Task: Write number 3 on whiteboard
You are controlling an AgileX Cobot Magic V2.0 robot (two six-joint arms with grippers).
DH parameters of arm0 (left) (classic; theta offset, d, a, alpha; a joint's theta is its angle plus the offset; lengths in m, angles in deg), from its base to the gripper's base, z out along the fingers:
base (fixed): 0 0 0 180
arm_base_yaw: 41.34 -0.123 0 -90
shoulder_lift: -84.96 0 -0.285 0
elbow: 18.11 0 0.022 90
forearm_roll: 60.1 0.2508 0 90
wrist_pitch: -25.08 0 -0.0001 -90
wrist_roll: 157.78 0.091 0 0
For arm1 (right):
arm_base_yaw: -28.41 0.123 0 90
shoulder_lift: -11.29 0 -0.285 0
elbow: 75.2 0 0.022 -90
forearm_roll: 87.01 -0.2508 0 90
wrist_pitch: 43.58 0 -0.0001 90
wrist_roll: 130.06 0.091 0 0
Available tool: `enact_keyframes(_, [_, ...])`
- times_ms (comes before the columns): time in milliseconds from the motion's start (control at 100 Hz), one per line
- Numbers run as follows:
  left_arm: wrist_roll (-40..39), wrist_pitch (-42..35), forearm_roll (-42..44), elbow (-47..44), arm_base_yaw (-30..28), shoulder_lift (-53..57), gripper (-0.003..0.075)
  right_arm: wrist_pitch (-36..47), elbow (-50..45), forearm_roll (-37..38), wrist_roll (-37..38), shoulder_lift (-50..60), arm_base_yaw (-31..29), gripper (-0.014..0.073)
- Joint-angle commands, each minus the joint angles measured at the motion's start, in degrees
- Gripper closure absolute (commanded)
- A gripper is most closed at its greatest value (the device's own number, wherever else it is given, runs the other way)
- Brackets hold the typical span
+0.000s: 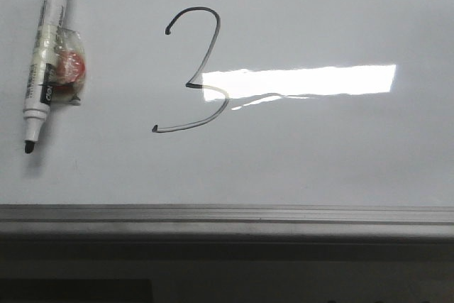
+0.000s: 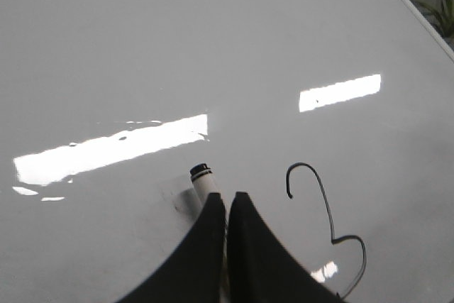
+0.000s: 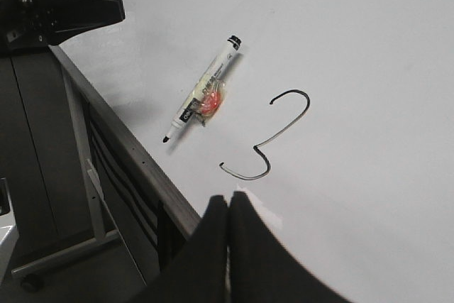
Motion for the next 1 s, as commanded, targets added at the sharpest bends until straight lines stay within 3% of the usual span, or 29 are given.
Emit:
enact_keyframes(0, [-15.35,0.12,15.73,1.65,-5.11,-0.76,0.0740,4.84,1.49,0.85,-0.43,-0.33,-0.50,0.0658])
enact_keyframes(150, [-42.69,5.93,39.27,1.58,-16.94,-1.24,0.0740,4.84,1.49,0.85,-0.43,-0.33,-0.50,0.0658])
enact_keyframes(220, [-49.64,8.86,46.89,1.01,-21.69,-0.07,0.0740,4.84,1.49,0.85,-0.43,-0.33,-0.50,0.0658])
enact_keyframes(610, [-50.21,18.29,48.95,-4.38,-42.32,13.08,0.0740,4.84,1.49,0.85,-0.43,-0.33,-0.50,0.0658])
enact_keyframes(990, [-50.35,22.26,47.35,-12.07,-49.39,21.29,0.0740,4.84,1.49,0.85,-0.43,-0.33,-0.50,0.0658])
